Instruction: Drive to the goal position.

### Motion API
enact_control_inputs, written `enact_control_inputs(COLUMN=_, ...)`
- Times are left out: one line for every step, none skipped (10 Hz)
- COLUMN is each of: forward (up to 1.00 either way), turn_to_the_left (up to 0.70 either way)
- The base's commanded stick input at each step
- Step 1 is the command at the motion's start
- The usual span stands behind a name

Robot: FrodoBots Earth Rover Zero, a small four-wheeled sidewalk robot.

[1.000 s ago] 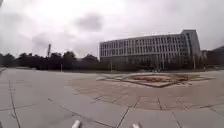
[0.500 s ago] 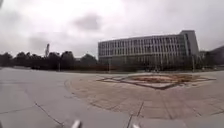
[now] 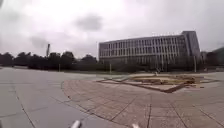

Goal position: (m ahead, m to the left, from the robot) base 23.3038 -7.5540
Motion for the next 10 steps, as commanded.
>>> enact_control_inputs(forward=0.70, turn_to_the_left=0.00)
enact_control_inputs(forward=0.70, turn_to_the_left=0.00)
enact_control_inputs(forward=0.70, turn_to_the_left=0.00)
enact_control_inputs(forward=0.70, turn_to_the_left=0.00)
enact_control_inputs(forward=0.70, turn_to_the_left=0.00)
enact_control_inputs(forward=0.70, turn_to_the_left=0.00)
enact_control_inputs(forward=0.70, turn_to_the_left=0.00)
enact_control_inputs(forward=0.70, turn_to_the_left=0.00)
enact_control_inputs(forward=0.70, turn_to_the_left=0.00)
enact_control_inputs(forward=0.70, turn_to_the_left=0.00)
